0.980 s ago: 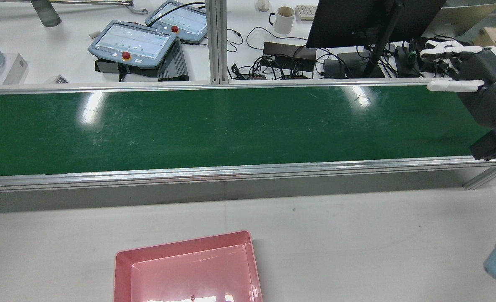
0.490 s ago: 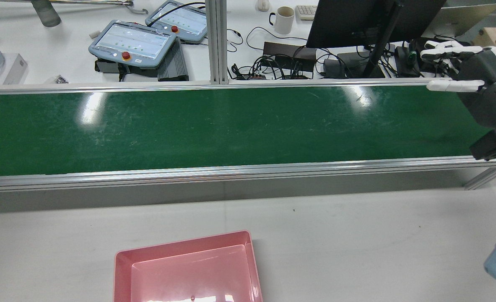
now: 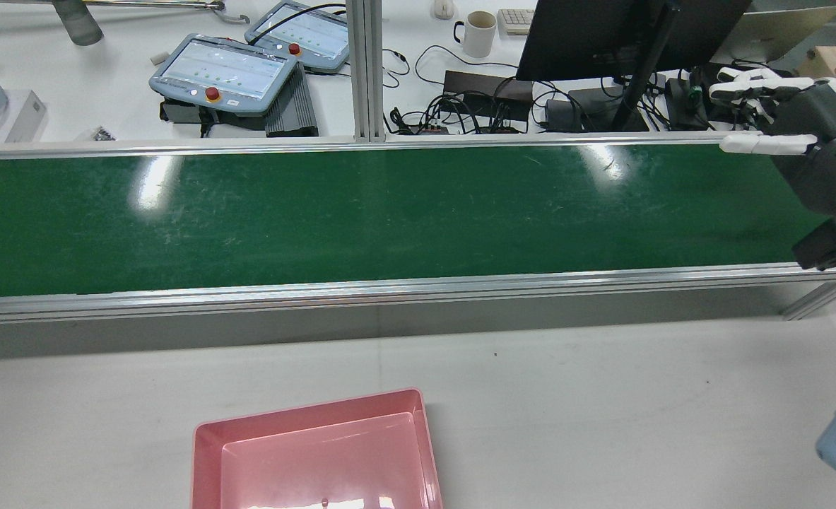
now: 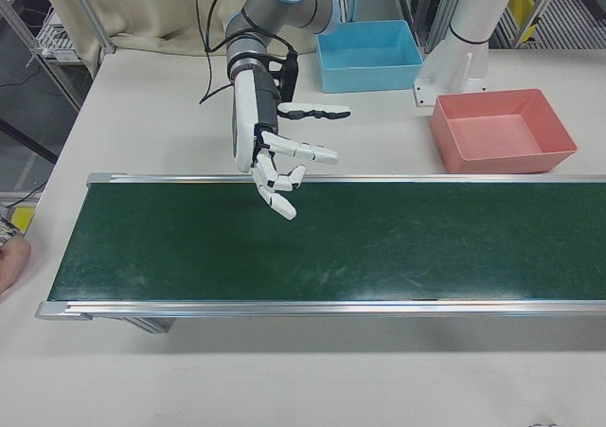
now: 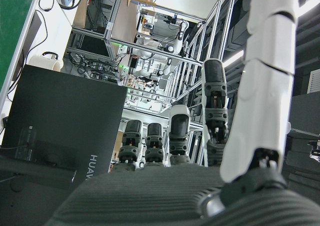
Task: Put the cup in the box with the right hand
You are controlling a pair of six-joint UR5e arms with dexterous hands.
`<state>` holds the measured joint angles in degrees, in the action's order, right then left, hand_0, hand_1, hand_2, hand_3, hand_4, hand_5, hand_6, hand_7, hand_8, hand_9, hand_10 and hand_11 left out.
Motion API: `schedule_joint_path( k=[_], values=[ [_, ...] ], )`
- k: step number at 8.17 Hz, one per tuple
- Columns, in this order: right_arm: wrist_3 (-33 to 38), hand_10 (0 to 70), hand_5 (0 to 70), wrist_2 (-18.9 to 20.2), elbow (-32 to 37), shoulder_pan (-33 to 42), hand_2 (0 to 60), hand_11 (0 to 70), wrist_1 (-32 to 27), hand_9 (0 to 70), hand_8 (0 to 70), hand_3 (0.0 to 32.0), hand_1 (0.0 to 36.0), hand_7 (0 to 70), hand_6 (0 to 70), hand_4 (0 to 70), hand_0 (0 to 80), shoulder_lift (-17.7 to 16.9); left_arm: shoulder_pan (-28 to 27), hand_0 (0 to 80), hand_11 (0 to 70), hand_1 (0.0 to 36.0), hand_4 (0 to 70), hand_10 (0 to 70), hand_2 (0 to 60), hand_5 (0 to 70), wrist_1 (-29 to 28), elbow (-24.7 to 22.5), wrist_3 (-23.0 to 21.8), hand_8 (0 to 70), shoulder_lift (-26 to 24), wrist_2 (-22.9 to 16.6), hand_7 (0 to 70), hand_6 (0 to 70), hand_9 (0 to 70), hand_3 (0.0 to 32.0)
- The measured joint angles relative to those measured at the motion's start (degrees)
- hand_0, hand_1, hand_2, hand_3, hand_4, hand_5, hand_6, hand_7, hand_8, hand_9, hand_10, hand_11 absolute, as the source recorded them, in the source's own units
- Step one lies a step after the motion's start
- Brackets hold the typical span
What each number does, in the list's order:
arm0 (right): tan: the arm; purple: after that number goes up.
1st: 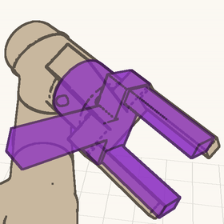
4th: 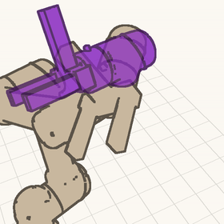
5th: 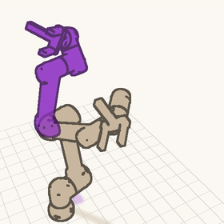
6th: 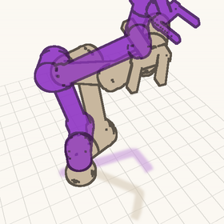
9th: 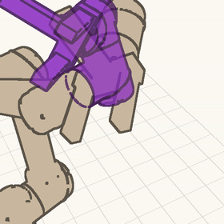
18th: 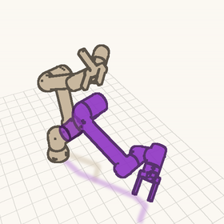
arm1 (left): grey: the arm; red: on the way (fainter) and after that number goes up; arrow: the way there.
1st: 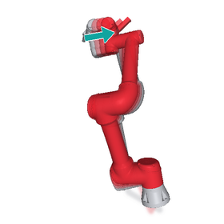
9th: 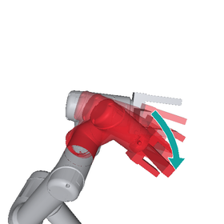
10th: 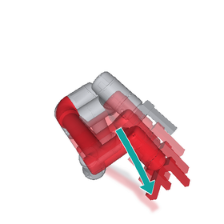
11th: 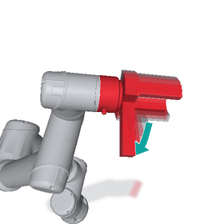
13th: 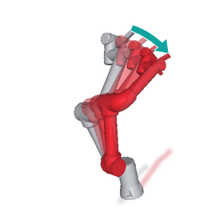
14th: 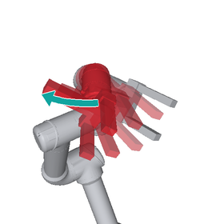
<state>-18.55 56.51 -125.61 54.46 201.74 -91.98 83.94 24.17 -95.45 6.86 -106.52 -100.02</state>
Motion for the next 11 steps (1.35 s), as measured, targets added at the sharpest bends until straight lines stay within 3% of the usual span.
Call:
schedule_joint_path(
  k=[11],
  values=[
    [0.00,12.3,6.7,0.00,0.01,-0.05,6.6,19.7,-0.03,22.8,7.5,0.0,18.8,70.0,17.6,43.7,58.1,0.03,0.00,0.0,0.0,0.0,0.0,0.0,0.0,0.0,0.00,0.00,-0.03,0.0,-0.04,0.00,0.0,0.0,0.0,0.0]
  ],
)
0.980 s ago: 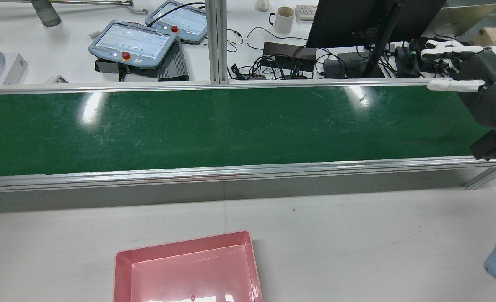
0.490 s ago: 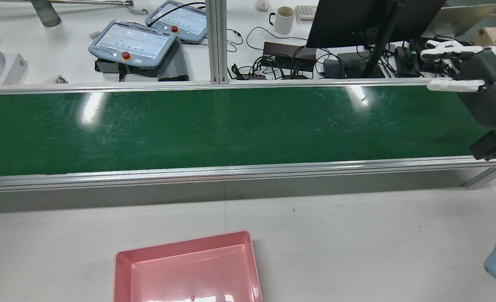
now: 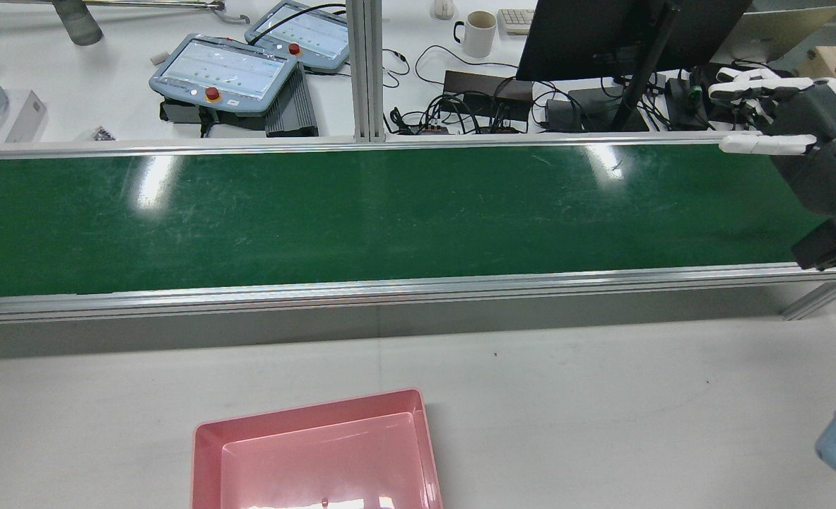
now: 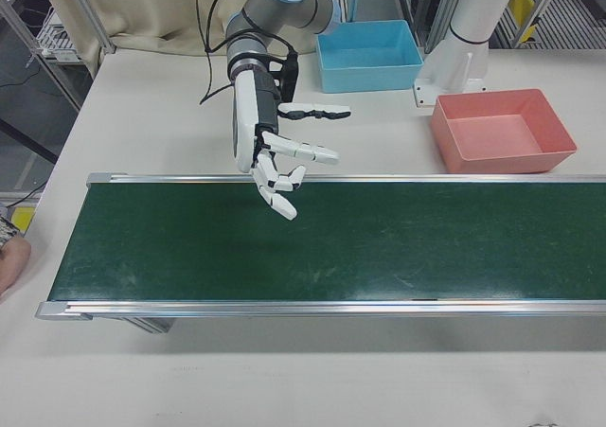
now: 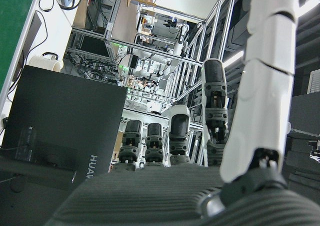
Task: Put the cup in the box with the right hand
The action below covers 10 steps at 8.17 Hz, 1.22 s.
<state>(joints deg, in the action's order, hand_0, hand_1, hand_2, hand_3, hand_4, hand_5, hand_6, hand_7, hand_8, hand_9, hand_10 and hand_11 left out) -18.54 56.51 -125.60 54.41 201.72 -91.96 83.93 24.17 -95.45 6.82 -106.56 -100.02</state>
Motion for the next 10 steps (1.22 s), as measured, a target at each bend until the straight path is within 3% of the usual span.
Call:
schedule_joint_path(
  k=[10],
  values=[
    [0.00,12.6,6.7,0.00,0.00,0.00,6.7,20.2,0.02,22.4,7.2,0.0,19.1,70.0,17.6,43.7,58.3,0.01,0.00,0.0,0.0,0.0,0.0,0.0,0.0,0.0,0.00,0.00,0.03,0.0,0.02,0.00,0.0,0.0,0.0,0.0]
  ],
)
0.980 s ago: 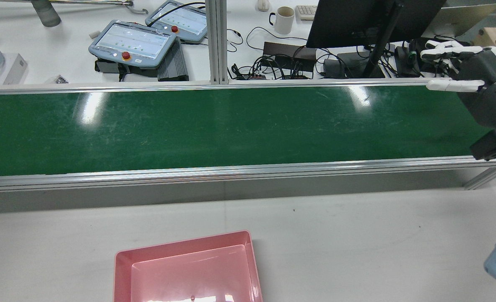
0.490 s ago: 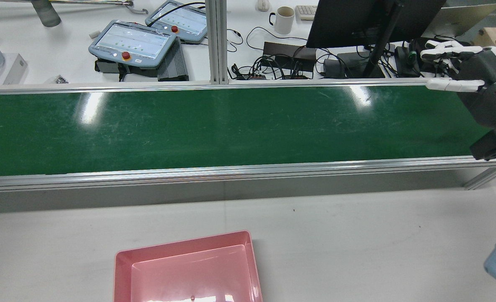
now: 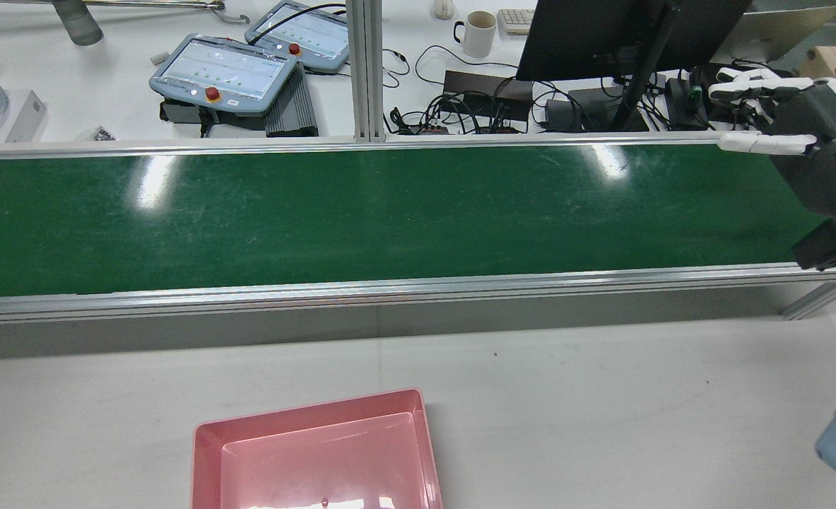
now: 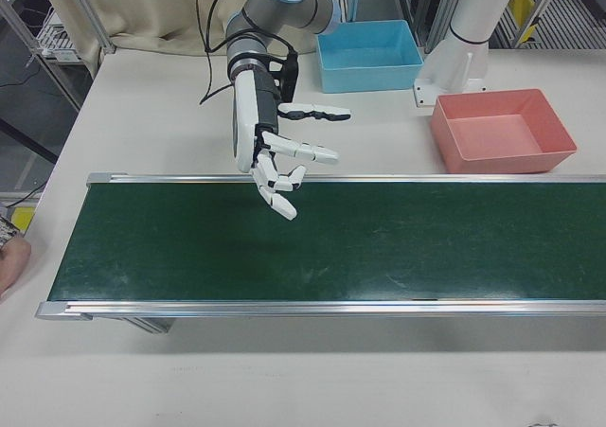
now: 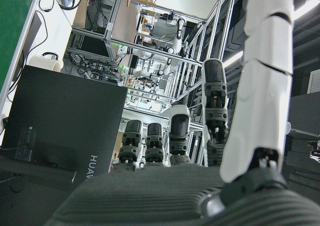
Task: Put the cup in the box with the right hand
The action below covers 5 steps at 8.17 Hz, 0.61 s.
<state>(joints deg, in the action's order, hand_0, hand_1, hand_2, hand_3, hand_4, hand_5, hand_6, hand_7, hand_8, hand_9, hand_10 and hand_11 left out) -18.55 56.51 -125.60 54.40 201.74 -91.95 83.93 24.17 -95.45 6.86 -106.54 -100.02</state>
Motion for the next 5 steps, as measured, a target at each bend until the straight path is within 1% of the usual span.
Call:
schedule_joint_path(
  k=[5],
  values=[
    [0.00,12.6,6.7,0.00,0.00,0.00,6.0,20.0,-0.03,22.6,7.4,0.0,18.8,70.0,17.6,44.0,58.1,-0.01,0.00,0.0,0.0,0.0,0.0,0.0,0.0,0.0,0.00,0.00,-0.05,0.0,0.01,0.00,0.0,0.0,0.0,0.0]
  ],
)
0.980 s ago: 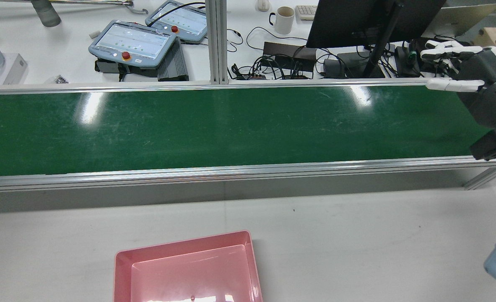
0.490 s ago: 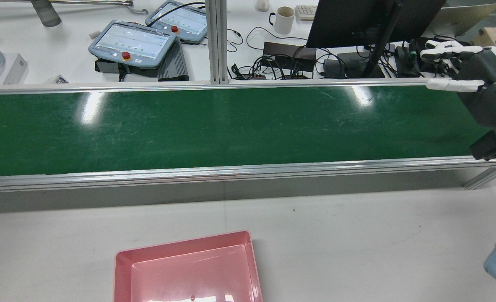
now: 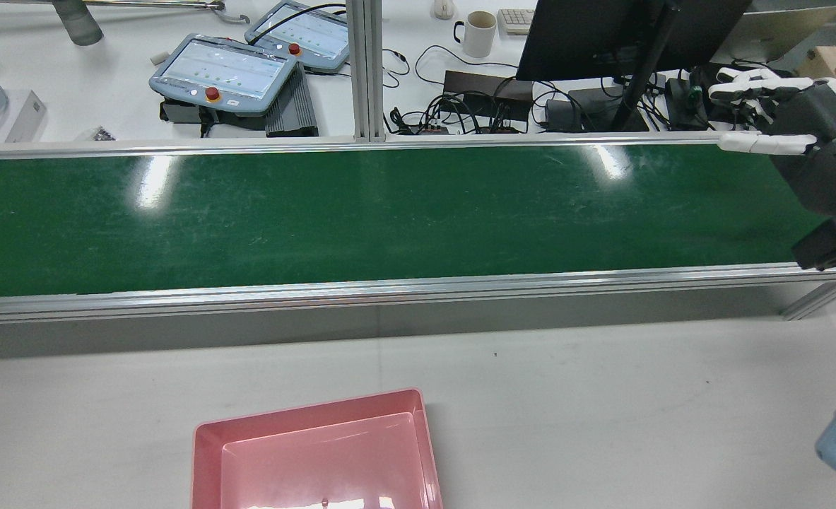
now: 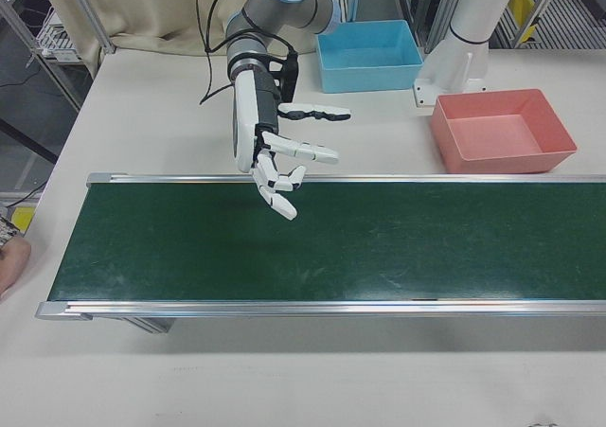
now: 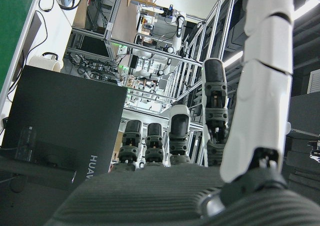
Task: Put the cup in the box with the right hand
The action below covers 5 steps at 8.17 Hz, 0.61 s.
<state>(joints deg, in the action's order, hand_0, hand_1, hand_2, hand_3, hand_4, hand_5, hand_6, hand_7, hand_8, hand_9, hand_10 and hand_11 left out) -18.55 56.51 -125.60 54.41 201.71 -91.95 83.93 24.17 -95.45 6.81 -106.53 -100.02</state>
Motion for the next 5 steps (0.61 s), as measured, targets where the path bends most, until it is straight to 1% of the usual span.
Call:
schedule_joint_path(
  k=[5],
  values=[
    [0.00,12.6,6.8,0.00,0.00,0.00,6.4,20.2,0.08,22.9,7.6,0.0,18.9,70.0,17.7,43.9,58.2,0.00,0.00,0.0,0.0,0.0,0.0,0.0,0.0,0.0,0.00,0.00,0.01,0.0,0.01,0.00,0.0,0.0,0.0,0.0]
  ],
)
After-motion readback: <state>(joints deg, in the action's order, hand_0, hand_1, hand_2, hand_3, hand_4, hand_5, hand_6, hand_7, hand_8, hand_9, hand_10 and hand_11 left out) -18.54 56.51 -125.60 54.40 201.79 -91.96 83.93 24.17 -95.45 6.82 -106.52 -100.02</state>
